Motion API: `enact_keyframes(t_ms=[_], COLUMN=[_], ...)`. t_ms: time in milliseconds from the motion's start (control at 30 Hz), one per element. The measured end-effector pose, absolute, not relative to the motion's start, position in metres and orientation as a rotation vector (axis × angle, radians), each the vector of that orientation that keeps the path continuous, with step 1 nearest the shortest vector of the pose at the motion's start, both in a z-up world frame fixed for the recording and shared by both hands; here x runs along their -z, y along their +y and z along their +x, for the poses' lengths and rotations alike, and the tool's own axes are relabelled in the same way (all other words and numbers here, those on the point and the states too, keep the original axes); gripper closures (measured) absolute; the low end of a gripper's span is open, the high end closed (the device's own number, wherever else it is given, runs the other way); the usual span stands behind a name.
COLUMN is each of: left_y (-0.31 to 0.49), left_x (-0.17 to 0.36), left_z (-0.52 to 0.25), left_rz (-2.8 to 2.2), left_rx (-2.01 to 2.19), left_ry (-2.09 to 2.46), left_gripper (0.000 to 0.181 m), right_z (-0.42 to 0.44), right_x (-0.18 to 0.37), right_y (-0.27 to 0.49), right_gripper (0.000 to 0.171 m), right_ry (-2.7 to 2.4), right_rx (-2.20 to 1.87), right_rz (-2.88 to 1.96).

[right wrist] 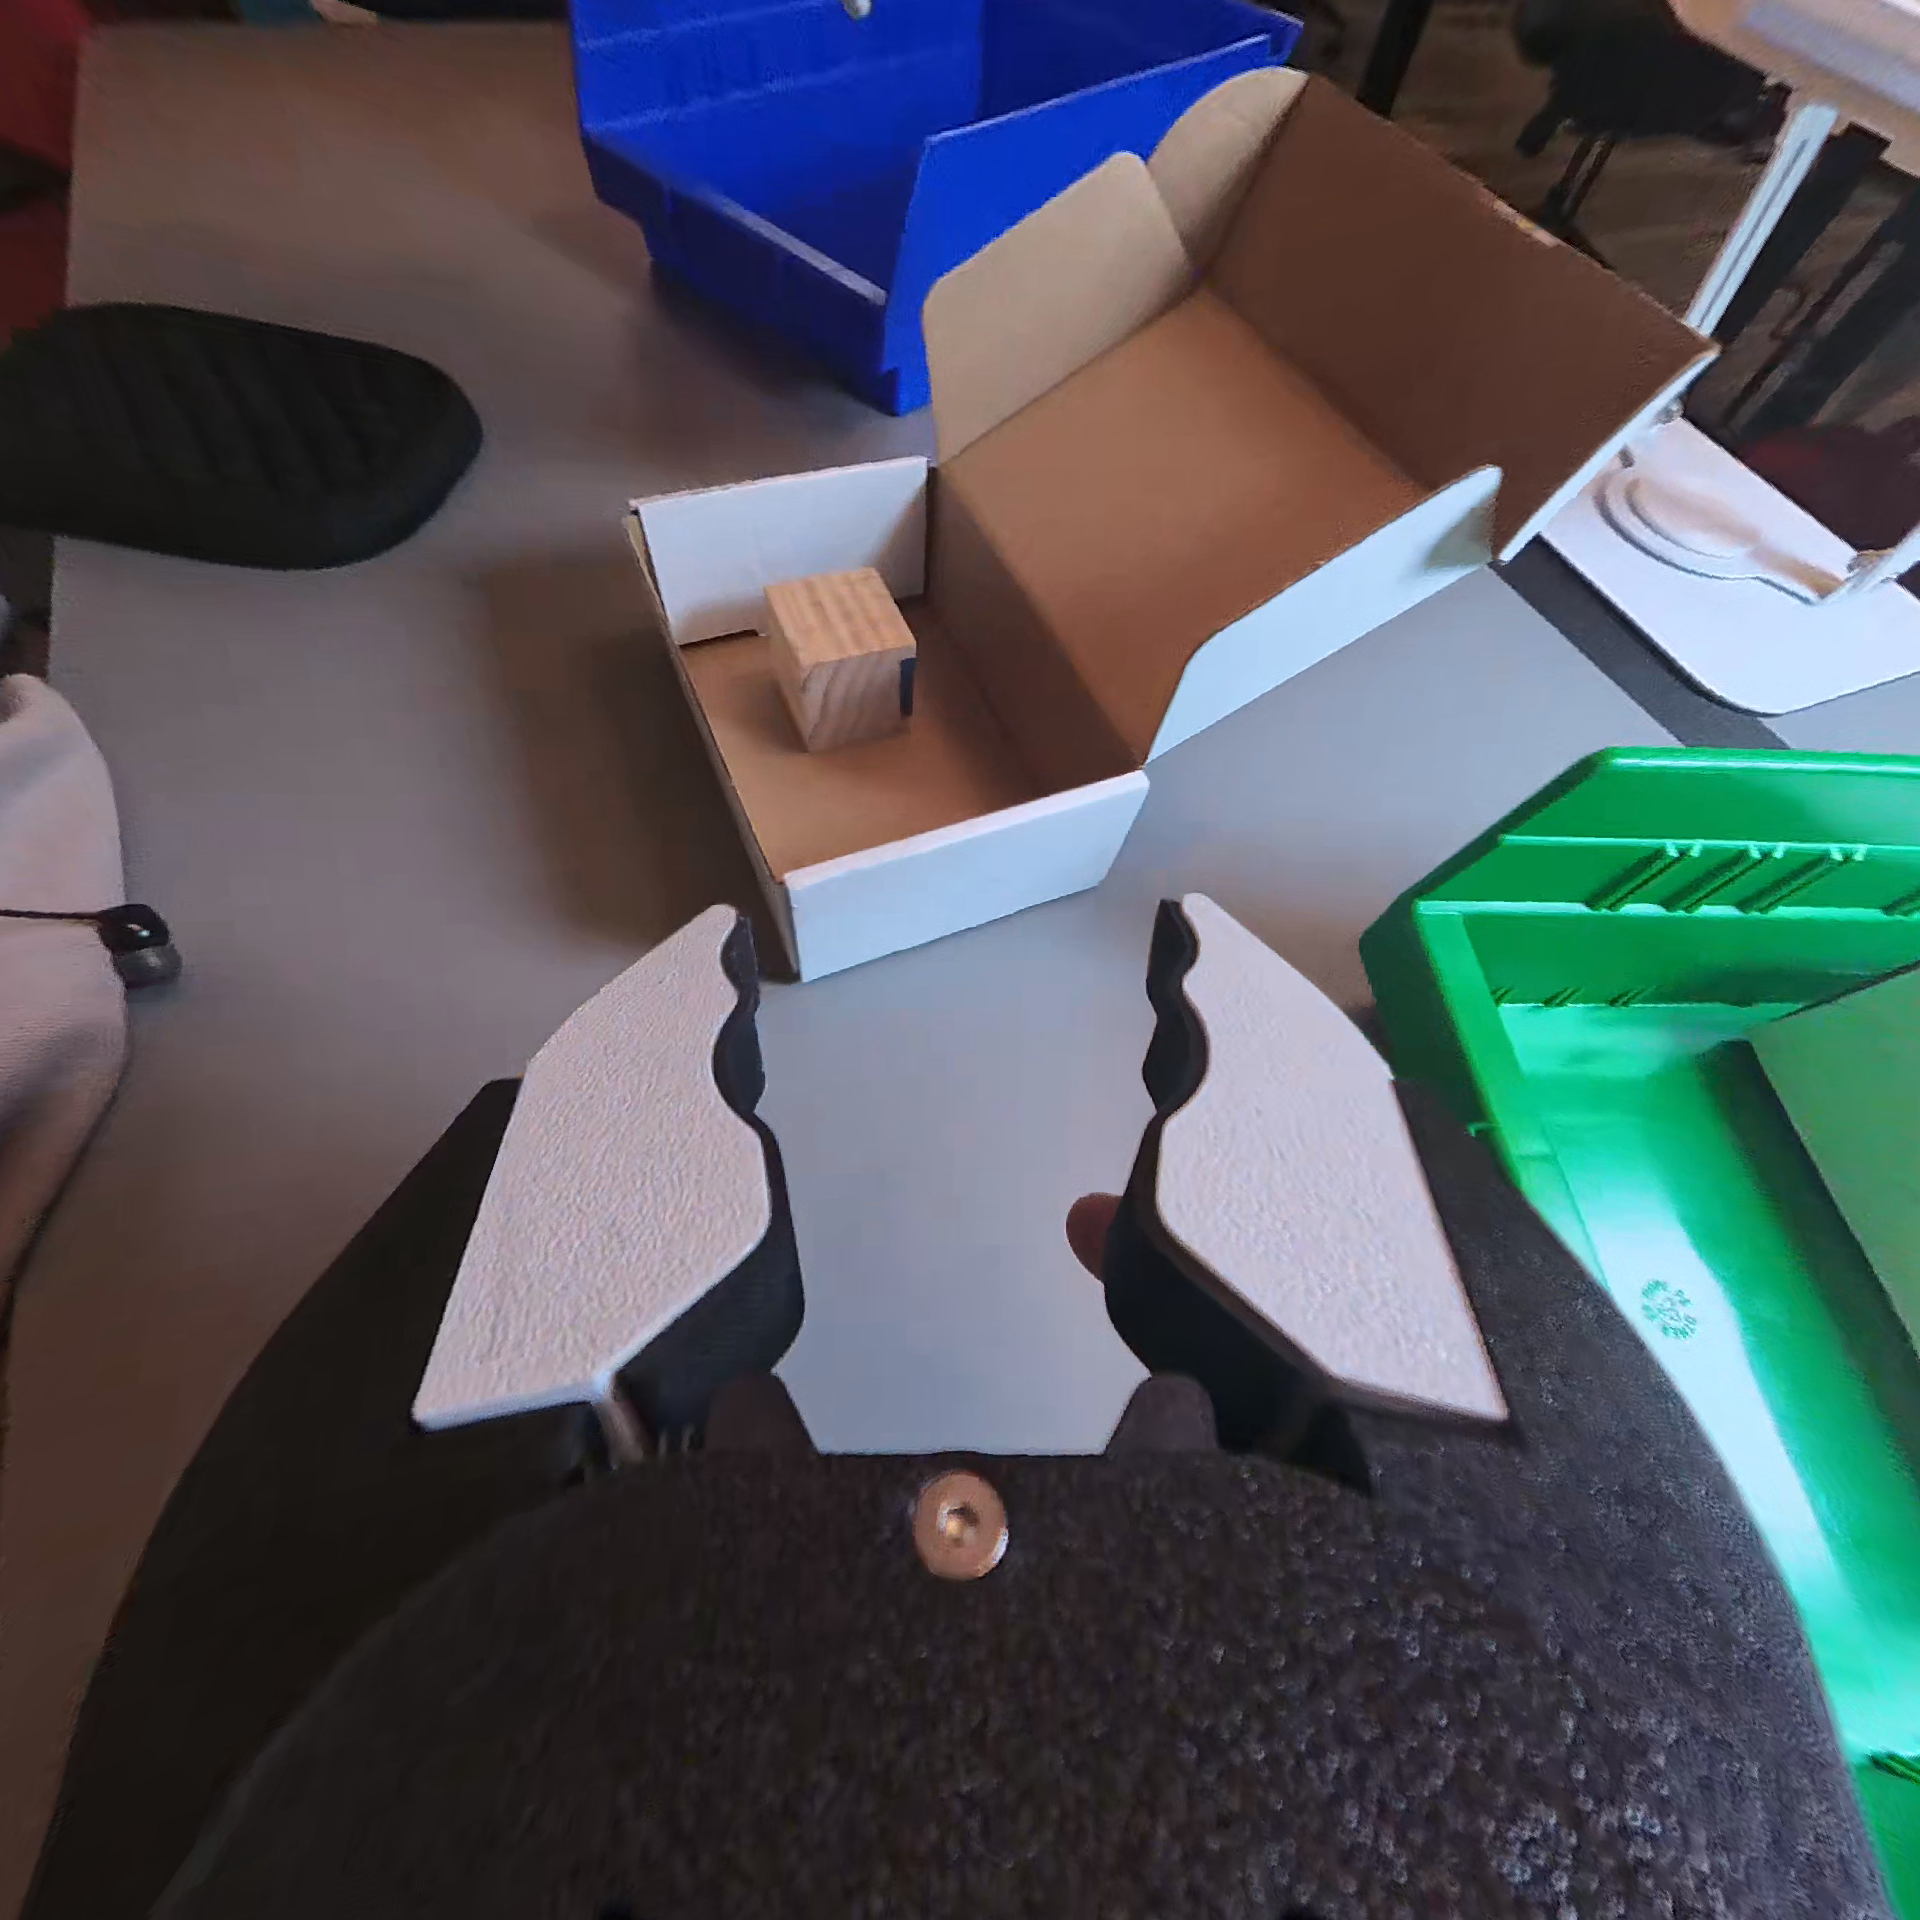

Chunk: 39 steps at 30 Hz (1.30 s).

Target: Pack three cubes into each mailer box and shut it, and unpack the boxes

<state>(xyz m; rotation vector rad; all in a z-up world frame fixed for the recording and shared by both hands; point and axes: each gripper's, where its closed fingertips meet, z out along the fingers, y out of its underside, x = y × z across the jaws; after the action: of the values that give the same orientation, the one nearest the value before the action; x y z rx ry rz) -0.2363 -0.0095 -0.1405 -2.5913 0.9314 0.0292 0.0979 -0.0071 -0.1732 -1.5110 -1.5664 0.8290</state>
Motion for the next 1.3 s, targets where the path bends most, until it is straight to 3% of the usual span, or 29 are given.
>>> enact_keyframes(t_ms=[33, 267, 633, 700, 767, 1033, 1300], left_y=[-0.013, -0.039, -0.037, -0.031, -0.017, -0.007, 0.019], left_x=[0.151, 0.22, 0.253, 0.251, 0.246, 0.246, 0.25], left_z=[-0.257, -0.309, -0.298, -0.298, -0.312, -0.323, -0.329], left_rz=[-2.654, -2.899, -2.961, -2.926, -2.859, -2.838, -2.644], left_rx=[-0.039, 0.185, 0.287, 0.242, 0.052, -0.051, -0.164], left_ry=[0.897, 0.765, 0.747, 0.762, 0.757, 0.745, 1.113], left_gripper=[0.118, 0.121, 0.124, 0.134, 0.154, 0.125, 0.118], right_z=[0.097, 0.097, 0.096, 0.096, 0.095, 0.096, 0.095], right_x=[0.173, 0.171, 0.179, 0.18, 0.18, 0.177, 0.178], right_y=[-0.011, -0.021, -0.013, -0.01, -0.008, -0.005, -0.006], right_gripper=[0.099, 0.098, 0.102, 0.102, 0.103, 0.105, 0.106], right_ry=[-1.58, -1.621, -1.602, -1.598, -1.587, -1.561, -1.566], right_rx=[-0.835, -0.842, -0.825, -0.817, -0.815, -0.816, -0.812], right_rz=[-1.507, -1.483, -1.52, -1.529, -1.535, -1.537, -1.54])
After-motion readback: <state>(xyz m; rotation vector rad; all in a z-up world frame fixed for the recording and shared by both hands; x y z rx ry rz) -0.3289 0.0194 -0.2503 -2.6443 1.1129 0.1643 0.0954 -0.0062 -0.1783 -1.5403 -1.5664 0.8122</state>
